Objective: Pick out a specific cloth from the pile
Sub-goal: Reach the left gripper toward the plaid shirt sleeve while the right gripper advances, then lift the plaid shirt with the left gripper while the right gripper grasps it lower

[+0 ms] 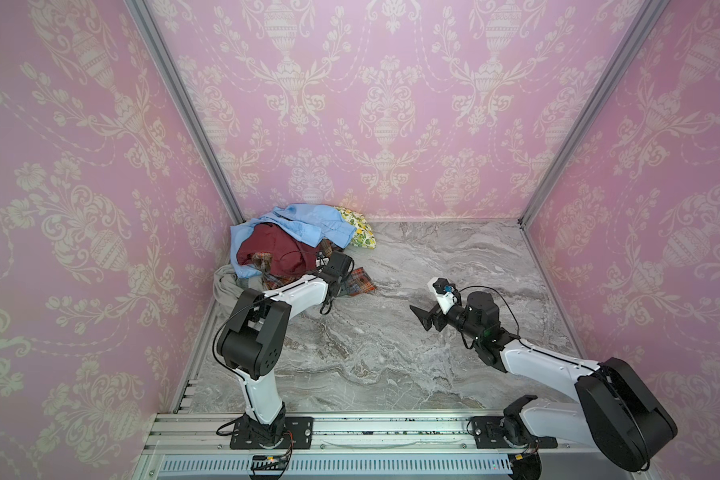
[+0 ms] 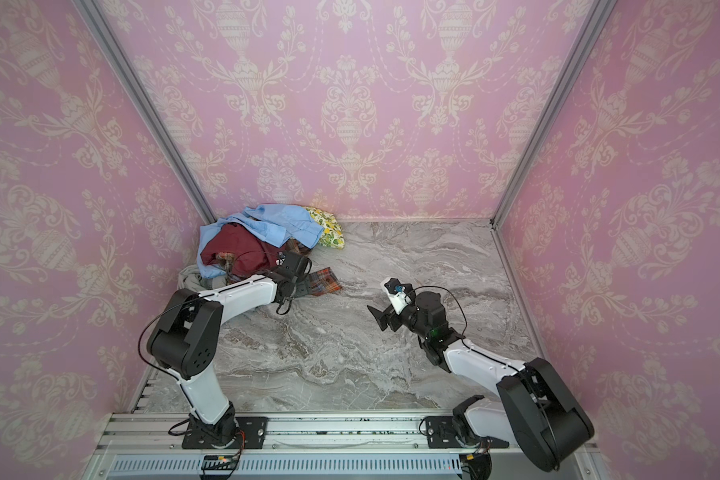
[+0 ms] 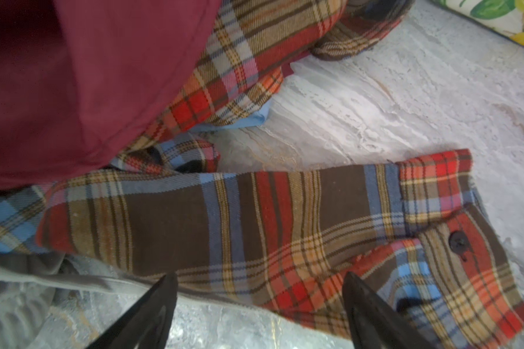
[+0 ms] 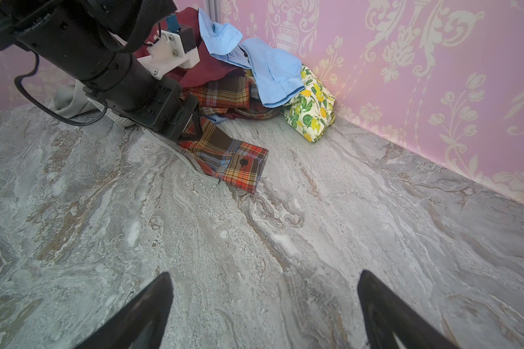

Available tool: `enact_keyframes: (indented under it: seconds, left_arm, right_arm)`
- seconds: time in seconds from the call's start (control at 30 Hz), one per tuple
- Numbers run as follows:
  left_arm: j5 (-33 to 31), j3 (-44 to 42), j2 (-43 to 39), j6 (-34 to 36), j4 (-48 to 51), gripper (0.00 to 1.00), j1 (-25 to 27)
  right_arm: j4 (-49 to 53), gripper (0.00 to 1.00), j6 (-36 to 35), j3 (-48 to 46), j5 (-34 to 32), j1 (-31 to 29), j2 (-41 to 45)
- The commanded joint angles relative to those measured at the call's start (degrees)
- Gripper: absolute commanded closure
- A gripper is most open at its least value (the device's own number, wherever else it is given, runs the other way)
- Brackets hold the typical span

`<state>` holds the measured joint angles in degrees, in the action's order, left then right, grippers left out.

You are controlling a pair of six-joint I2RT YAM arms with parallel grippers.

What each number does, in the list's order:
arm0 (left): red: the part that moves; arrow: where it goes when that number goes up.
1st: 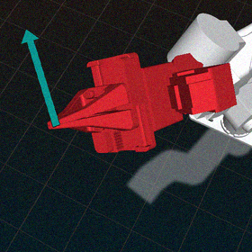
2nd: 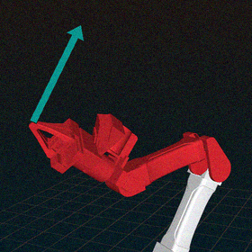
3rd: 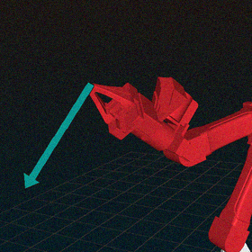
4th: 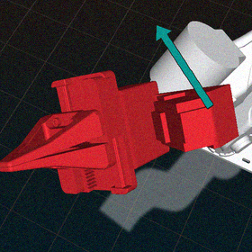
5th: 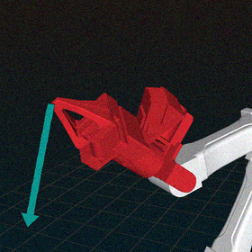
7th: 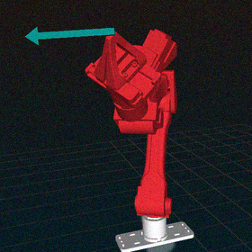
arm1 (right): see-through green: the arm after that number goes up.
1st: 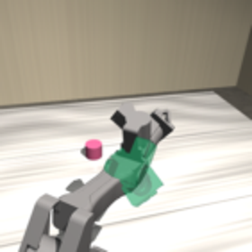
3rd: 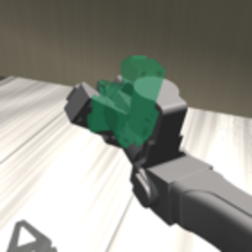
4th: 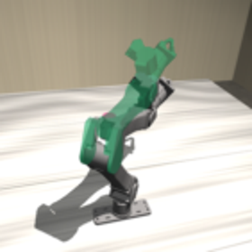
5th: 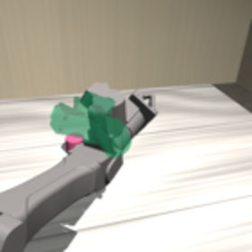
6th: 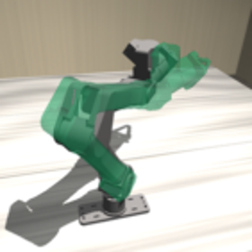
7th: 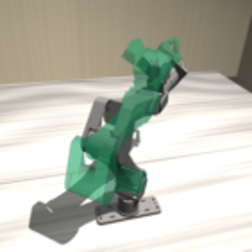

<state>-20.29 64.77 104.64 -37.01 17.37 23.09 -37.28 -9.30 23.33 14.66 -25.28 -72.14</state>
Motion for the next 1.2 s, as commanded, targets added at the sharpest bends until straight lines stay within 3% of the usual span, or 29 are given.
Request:
enact_keyframes:
  seconds: [0.0, 0.47, 0.53, 0.6, 0.7, 0.77, 1.0, 1.17]
  left_arm:
    - [-2.98, 2.08, 2.58, -1.66, -1.77, 0.12, -0.62]
    - [-3.08, 7.52, 10.57, 0.58, 1.73, 0.16, -2.35]
    - [-2.71, 8.15, 11.23, 1.22, 2.27, 0.26, -2.44]
    - [-1.93, 8.44, 11.71, 2.2, 2.34, 0.56, -2.52]
    - [-0.7, 8.51, 11.51, 3.44, 2.37, 0.88, -2.53]
    - [-0.69, 8.87, 10.34, 4.5, 3.02, 1.0, -2.53]
    - [-2.11, 13.21, 1.68, 10.71, 6.18, 1.0, -3.47]
    - [-1.02, 19.38, -4.63, 14.39, 9.32, 1.0, -4.19]
  right_arm:
    - [-0.35, 0.04, -0.9, 1.78, 0.73, -0.46, -0.76]
    - [-0.94, 0.04, -0.03, 3.38, 1.26, -0.45, -3.7]
    - [-0.83, 0.04, 0.37, 3.63, 0.76, -0.5, -4.04]
    - [-0.31, 0.05, 0.84, 4.02, 0.44, -0.47, -4.3]
    - [0.1, 0.07, 1.14, 4.52, 0.25, -0.53, -4.72]
    - [0.12, 0.07, 1.18, 4.53, -0.02, -0.5, -4.68]
    - [-0.29, 0.07, 2.35, 4.36, 0.14, -0.54, -4.44]
    - [2.94, 0.07, 2.12, 5.41, -3.75, -0.48, -3.27]
